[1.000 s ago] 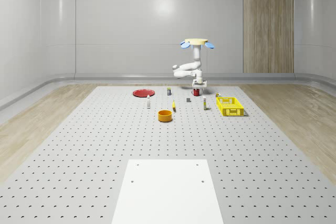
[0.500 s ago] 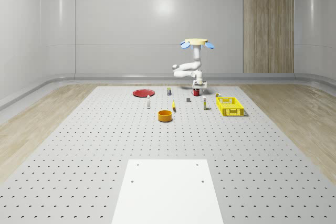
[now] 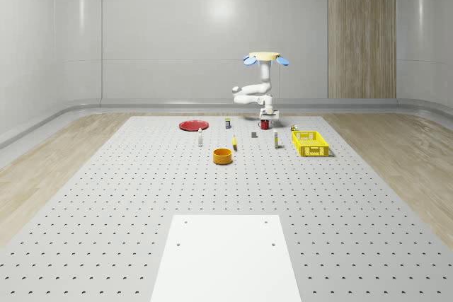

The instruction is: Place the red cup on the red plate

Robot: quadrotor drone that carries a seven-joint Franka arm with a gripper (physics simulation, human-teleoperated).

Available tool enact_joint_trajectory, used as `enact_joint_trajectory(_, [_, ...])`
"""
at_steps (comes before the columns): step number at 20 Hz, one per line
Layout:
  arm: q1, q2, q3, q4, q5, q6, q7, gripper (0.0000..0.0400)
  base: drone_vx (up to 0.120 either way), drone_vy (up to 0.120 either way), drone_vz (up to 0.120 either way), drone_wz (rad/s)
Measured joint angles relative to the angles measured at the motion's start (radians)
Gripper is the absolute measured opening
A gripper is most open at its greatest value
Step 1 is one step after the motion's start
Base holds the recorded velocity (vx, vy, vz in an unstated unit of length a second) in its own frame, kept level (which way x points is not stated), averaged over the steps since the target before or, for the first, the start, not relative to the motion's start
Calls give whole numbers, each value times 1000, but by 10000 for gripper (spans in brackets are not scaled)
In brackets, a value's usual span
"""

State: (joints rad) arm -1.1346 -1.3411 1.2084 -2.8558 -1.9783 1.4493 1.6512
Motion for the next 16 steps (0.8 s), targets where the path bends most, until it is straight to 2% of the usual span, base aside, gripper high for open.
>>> enact_joint_trajectory(5, [-4, -10, 2, 1, 4, 9, 3, 119, 0, 0, 0, 0])
enact_joint_trajectory(12, [-8, -19, 15, -1, 18, 13, -14, 114, 0, 0, 0, 0])
enact_joint_trajectory(15, [-10, -20, 46, -8, 49, 4, 2, 106, 0, -13, 107, 0])
enact_joint_trajectory(16, [-11, -21, 56, -10, 59, 2, 6, 105, 120, -120, 120, 0])
